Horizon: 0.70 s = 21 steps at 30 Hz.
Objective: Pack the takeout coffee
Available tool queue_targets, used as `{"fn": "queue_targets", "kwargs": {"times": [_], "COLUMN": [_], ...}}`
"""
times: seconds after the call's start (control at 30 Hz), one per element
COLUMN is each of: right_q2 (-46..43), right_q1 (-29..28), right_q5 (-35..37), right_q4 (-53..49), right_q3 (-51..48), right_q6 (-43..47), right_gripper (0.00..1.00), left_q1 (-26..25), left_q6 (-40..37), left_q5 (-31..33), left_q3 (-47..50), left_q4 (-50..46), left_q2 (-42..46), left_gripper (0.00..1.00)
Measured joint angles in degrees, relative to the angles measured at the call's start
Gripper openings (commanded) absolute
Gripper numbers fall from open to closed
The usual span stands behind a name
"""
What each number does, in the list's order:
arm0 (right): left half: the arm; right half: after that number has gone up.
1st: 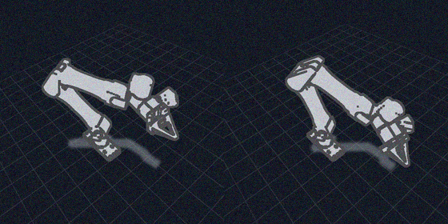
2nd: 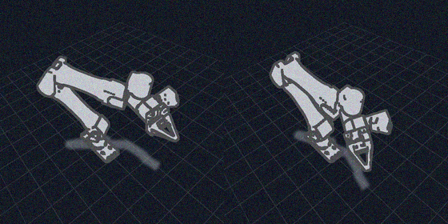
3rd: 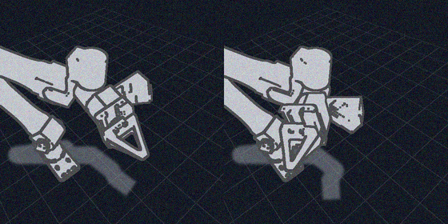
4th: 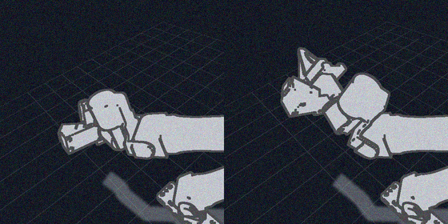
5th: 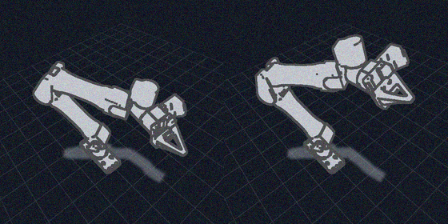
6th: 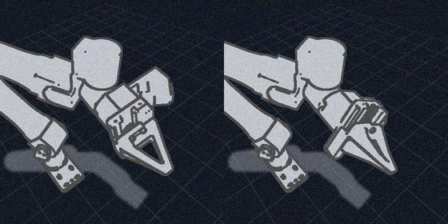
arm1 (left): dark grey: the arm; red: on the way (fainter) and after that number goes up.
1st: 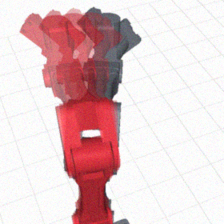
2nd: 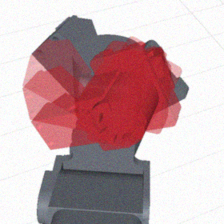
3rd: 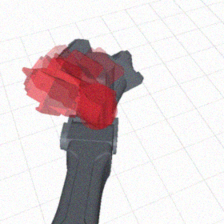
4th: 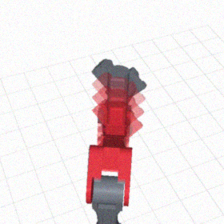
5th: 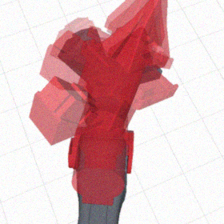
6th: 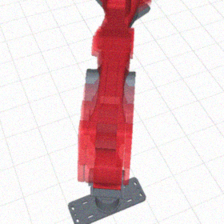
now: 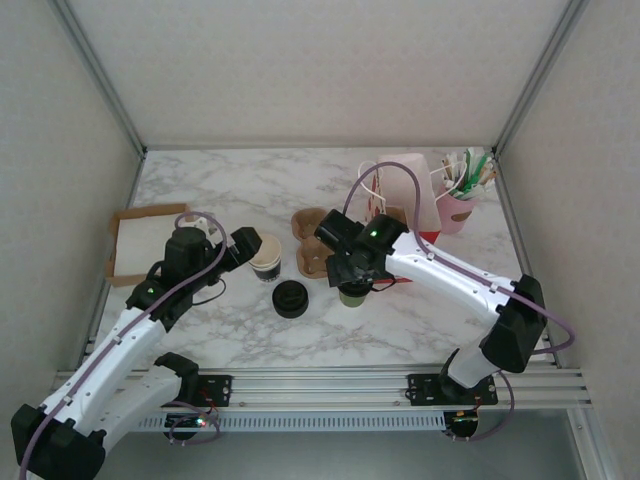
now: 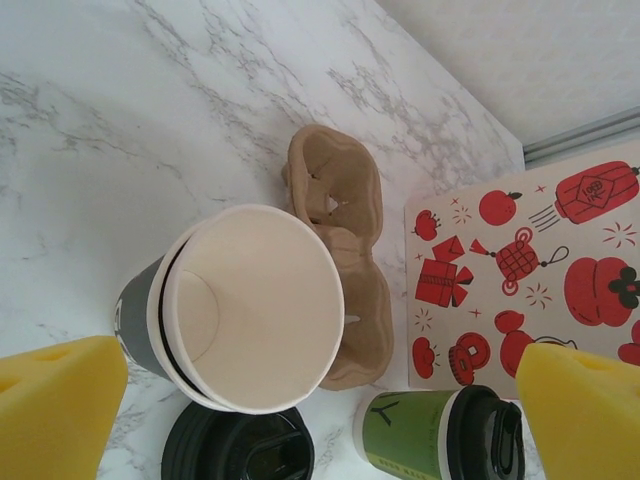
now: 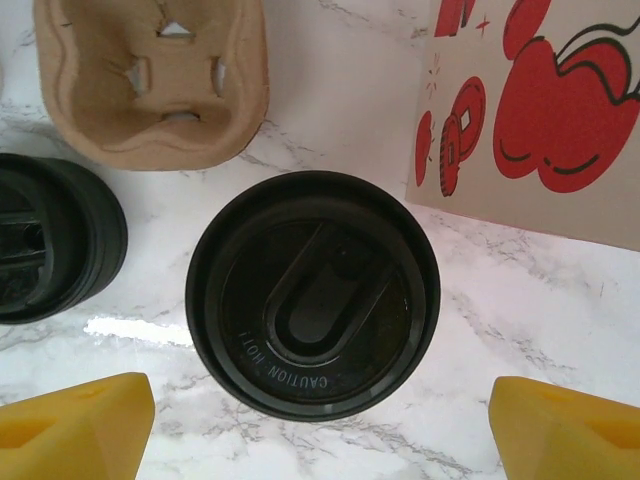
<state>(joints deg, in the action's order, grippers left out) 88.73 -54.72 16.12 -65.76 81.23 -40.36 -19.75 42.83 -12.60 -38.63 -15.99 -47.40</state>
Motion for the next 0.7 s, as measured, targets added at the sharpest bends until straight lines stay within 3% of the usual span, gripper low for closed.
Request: {"fn": "queue_targets", "kwargs": {"times": [0.7], "right_q2": [3.2], "right_q1": [0.6], "right_q5": [0.2], "right_q4": [3.3], "right_q3": [-2.1], "right_q6": [-1.4], "right_gripper": [0.85], "left_q1": [0.5], "left_q6": [-0.2], "left_q5": [-1.2], "left_q3": [0.6], "left_q4": [1.0], "left_q2": [0.2], "left_gripper": [1.0]}}
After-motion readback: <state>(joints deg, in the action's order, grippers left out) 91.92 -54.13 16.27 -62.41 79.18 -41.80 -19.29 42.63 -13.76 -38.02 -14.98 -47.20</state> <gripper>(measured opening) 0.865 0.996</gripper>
